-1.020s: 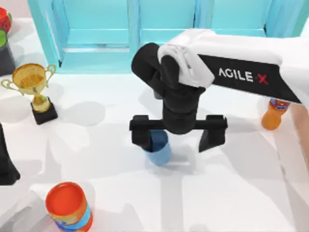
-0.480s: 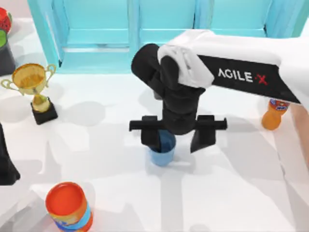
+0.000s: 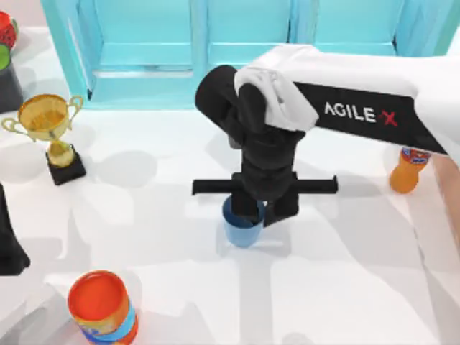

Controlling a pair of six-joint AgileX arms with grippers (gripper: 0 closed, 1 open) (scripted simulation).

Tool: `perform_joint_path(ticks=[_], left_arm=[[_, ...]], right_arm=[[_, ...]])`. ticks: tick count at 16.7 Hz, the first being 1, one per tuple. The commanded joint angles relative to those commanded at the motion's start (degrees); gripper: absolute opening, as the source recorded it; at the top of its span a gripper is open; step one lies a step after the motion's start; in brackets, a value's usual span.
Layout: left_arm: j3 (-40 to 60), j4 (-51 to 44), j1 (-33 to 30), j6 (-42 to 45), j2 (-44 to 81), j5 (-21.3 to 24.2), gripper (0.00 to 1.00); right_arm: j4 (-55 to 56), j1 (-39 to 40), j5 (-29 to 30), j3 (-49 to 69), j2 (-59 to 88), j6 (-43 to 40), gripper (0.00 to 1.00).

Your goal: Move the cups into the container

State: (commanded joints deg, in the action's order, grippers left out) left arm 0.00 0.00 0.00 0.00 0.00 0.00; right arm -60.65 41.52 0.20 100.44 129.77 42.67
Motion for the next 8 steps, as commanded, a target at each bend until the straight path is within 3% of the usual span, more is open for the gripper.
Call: perform_joint_path(ticks=[8], left_arm=[[0.0, 0.0, 0.0, 0.0, 0.0, 0.0, 1.0]], right_arm=[[-0.2, -0.2, 0.0, 0.0, -0.3, -0.1, 0.0]])
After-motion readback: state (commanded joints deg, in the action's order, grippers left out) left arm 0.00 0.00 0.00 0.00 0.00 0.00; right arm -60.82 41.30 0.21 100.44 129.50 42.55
